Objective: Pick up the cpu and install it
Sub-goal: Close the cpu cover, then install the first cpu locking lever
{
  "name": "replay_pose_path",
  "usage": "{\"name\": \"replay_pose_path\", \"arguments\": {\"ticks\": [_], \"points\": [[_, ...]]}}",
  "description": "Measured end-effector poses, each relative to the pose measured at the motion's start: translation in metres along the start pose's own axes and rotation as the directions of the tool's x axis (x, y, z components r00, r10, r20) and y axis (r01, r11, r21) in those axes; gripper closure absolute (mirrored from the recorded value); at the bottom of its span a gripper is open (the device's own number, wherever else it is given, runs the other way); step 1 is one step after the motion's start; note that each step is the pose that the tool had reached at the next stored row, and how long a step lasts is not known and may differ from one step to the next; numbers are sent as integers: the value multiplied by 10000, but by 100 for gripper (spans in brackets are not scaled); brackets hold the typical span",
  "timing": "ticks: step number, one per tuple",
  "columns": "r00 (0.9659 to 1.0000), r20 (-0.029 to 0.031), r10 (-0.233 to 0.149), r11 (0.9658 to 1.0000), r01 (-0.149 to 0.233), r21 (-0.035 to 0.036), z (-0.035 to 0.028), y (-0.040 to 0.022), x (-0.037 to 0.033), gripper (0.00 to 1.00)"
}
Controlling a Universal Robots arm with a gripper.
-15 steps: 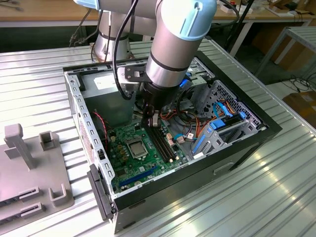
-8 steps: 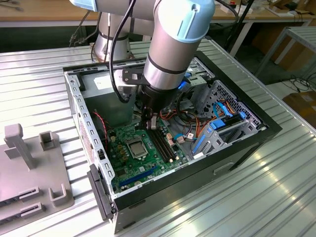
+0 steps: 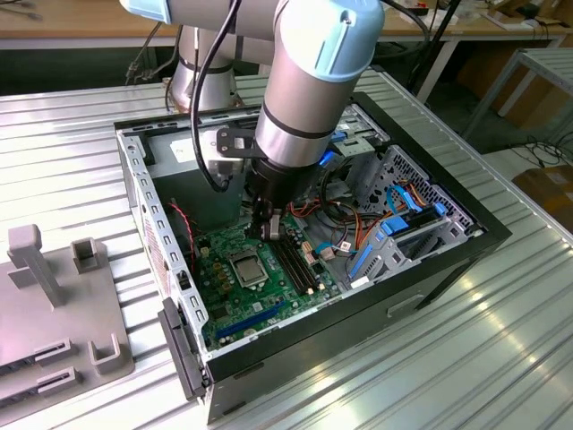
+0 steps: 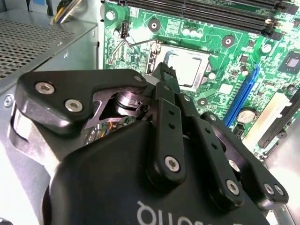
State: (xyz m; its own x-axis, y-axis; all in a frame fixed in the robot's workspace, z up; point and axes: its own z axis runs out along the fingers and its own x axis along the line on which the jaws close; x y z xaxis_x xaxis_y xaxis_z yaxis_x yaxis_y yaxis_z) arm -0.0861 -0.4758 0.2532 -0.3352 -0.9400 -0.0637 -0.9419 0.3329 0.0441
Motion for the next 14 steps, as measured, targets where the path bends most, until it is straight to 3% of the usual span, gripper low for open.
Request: {"name": "replay_pose_path", "arguments": {"ticks": [14], "points": [[10000, -6, 0, 10000, 0, 2, 0, -2, -2, 89]]}}
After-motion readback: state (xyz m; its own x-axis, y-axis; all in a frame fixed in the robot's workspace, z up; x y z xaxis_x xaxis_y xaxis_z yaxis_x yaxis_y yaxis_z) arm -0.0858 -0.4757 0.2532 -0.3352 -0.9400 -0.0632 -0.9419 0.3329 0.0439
